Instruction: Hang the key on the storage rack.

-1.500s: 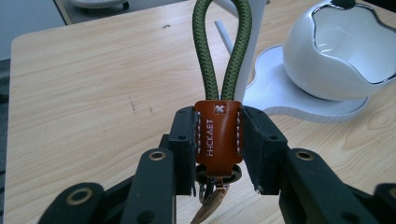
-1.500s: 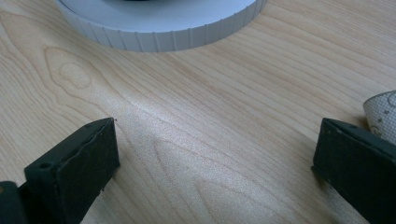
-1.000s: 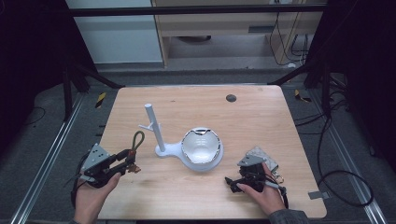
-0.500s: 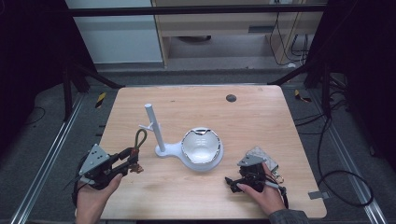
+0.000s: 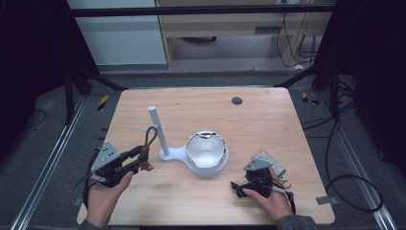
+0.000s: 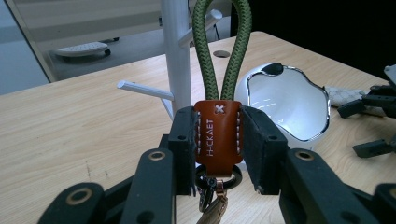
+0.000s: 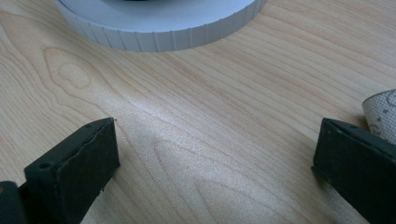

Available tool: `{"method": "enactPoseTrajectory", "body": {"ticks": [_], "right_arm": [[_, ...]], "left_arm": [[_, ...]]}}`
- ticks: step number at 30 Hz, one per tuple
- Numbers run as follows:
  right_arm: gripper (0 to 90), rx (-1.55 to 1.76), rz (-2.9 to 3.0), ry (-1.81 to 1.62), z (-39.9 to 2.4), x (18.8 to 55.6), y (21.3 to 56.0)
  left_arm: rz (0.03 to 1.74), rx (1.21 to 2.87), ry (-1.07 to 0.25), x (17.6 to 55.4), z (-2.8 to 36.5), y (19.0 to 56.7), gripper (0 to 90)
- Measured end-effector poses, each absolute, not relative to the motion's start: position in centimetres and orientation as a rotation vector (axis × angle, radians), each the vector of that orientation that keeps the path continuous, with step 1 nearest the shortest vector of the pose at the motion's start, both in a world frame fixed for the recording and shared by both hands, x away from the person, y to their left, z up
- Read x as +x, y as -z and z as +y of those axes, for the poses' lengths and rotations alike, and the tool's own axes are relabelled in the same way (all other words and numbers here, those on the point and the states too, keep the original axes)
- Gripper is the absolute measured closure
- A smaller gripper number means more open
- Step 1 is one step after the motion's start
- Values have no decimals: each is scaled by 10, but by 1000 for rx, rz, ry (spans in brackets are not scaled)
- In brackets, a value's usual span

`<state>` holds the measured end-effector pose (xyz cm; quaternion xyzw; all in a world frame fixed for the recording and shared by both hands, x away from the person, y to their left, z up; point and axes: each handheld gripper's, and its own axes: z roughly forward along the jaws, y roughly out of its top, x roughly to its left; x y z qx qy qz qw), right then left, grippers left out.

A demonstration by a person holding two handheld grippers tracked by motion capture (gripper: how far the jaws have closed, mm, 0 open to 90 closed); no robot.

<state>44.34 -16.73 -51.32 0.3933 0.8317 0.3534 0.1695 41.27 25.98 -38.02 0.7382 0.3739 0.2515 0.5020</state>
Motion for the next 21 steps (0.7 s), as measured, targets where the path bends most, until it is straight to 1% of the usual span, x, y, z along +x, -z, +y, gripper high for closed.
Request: {"method": "enactPoseTrajectory", "body": {"ticks": [21], "right_arm": [[2,1117,2362,-1005,-167,443,513]], "left_arm": [[994,1830,-582,444,251,400,656]]}}
